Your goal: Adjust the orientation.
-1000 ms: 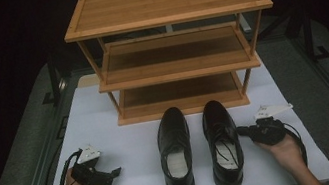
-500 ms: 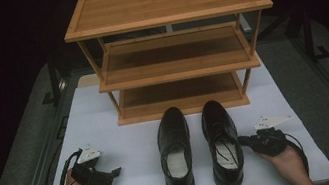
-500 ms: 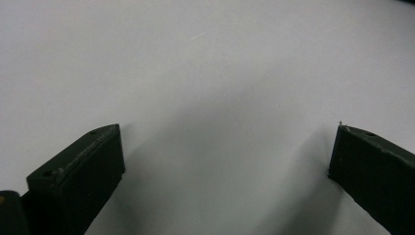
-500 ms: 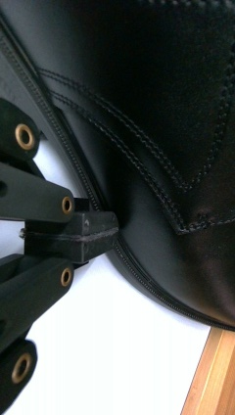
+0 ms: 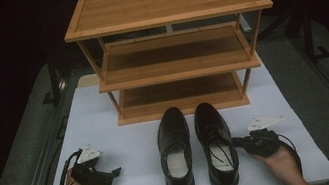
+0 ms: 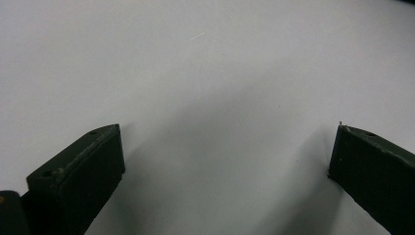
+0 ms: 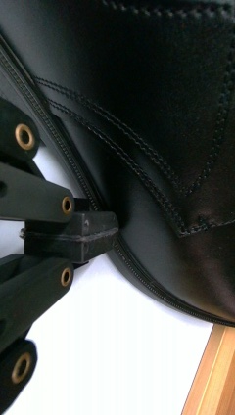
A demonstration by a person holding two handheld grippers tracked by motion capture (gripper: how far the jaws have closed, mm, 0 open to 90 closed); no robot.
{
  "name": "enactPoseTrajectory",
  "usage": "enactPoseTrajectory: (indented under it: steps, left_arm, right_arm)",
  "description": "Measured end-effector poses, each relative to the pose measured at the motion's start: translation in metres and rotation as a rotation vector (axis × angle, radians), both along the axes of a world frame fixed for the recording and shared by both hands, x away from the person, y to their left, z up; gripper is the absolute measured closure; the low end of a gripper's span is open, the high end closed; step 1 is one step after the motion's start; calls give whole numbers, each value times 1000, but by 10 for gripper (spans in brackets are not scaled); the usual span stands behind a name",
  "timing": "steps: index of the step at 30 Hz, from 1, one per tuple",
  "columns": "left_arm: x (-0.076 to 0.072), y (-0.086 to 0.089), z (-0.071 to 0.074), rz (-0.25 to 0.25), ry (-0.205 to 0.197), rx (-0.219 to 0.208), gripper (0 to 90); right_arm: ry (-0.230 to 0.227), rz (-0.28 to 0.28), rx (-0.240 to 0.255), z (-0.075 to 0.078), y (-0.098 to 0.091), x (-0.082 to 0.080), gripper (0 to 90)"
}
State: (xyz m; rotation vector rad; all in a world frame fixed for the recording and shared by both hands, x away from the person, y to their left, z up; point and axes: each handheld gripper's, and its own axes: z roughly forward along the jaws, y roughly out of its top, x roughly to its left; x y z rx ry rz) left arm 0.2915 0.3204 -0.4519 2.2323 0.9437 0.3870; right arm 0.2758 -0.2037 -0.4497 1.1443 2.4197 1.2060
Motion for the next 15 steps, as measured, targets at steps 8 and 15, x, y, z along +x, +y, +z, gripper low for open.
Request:
enactPoseTrajectory:
  steps: [8, 15]
  left_arm:
    - [0, 0, 0, 0, 0, 0, 0]
    - [0, 0, 0, 1, 0, 0, 0]
  right_arm:
    - [0, 34, 1, 2, 11, -2, 900]
    - [1, 56, 7, 2, 17, -5, 900]
